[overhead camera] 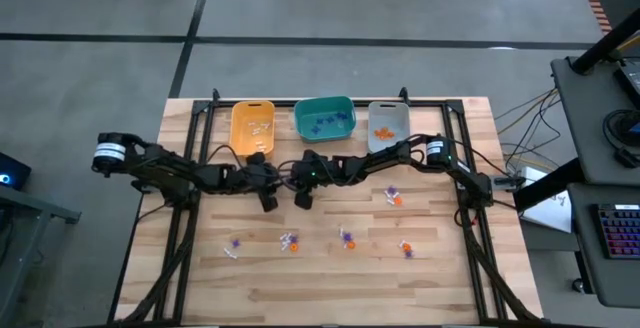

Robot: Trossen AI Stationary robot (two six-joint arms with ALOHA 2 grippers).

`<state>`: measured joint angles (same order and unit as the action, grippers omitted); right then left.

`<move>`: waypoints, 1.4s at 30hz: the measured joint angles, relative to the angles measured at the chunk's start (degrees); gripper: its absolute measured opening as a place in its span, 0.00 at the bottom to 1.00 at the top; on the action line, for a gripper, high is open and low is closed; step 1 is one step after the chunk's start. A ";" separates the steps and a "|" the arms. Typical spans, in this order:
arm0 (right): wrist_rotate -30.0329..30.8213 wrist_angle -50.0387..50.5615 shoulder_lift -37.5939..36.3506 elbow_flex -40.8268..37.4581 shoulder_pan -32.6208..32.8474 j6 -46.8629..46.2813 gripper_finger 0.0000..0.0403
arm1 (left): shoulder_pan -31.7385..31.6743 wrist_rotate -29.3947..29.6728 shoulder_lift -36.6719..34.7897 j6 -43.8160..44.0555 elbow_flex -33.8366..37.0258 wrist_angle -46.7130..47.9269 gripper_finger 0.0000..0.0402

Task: Sort Halloween decoration
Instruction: Put the violet spider toy into the green bin

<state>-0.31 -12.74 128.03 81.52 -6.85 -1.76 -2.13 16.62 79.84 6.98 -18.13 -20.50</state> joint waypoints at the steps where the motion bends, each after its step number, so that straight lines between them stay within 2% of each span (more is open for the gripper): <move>1: -0.18 0.06 0.00 0.12 -0.02 -0.06 0.03 | 0.00 0.00 -0.74 0.00 0.00 0.15 0.19; 7: -0.15 0.46 -0.64 0.82 -0.02 0.43 0.02 | 0.20 -0.07 -7.91 0.09 0.00 3.86 0.19; 18: -0.12 1.18 -5.24 0.68 -0.11 1.81 0.02 | 0.87 -0.74 -27.84 1.06 0.00 10.10 0.19; 25: -0.13 5.05 -9.32 0.77 -1.11 2.94 0.02 | 1.09 -3.94 -34.47 1.07 0.00 10.50 0.19; 31: -1.74 16.03 -12.19 1.46 -2.97 2.22 0.02 | 1.30 -11.65 -33.52 -0.03 0.18 11.99 0.19; 37: -9.34 19.84 -12.39 1.46 -2.45 0.70 0.02 | 1.40 -11.74 -25.61 1.92 0.68 11.31 0.19; 42: -12.43 19.79 -12.39 1.46 -1.30 -9.33 0.02 | 1.40 -11.55 -16.09 2.76 0.70 6.51 0.19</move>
<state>-12.74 7.05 115.63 82.98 -8.16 -11.09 -0.73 5.07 63.75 9.74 -17.43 -13.99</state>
